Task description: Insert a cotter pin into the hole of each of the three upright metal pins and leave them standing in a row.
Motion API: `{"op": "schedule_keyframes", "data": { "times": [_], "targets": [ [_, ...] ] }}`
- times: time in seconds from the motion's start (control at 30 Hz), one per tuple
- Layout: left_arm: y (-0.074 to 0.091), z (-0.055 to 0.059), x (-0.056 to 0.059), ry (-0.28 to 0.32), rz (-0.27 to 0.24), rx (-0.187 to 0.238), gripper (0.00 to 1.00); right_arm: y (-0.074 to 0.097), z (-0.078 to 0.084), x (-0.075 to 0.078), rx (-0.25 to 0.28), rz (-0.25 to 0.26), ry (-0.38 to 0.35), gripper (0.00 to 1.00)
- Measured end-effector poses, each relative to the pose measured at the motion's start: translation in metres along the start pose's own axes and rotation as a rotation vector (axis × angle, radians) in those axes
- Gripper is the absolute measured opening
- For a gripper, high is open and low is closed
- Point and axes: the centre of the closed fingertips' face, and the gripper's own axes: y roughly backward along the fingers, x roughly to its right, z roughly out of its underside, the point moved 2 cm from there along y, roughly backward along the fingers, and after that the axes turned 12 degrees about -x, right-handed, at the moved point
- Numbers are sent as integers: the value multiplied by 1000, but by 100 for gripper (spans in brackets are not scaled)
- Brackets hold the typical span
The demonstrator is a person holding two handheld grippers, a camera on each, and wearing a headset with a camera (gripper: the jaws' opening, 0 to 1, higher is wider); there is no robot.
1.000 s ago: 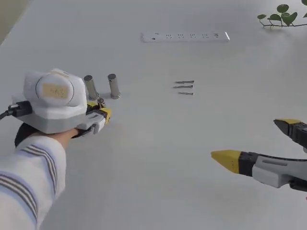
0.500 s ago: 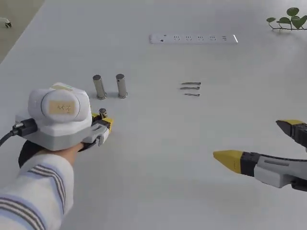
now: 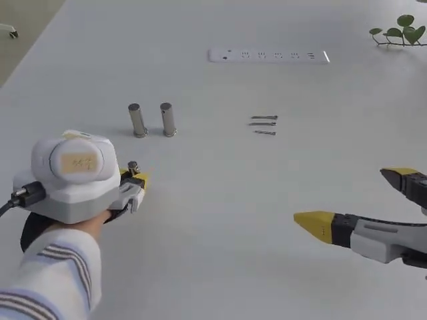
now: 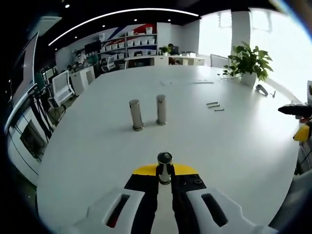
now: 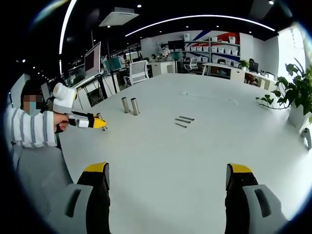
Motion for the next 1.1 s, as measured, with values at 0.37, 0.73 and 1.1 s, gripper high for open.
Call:
{"op": "schedule_keyframes", "data": {
  "times": [0.37, 0.73, 1.1],
  "targets": [
    [1, 4, -2, 28, -28, 4, 5, -1, 2, 0, -4, -8, 0, 98],
    [0, 11, 2, 27, -28, 9, 5, -2, 6, 4, -13, -4, -7, 99],
    [1, 9, 2, 19, -45, 15, 6, -2, 5, 2, -8, -6, -2, 98]
  ]
}}
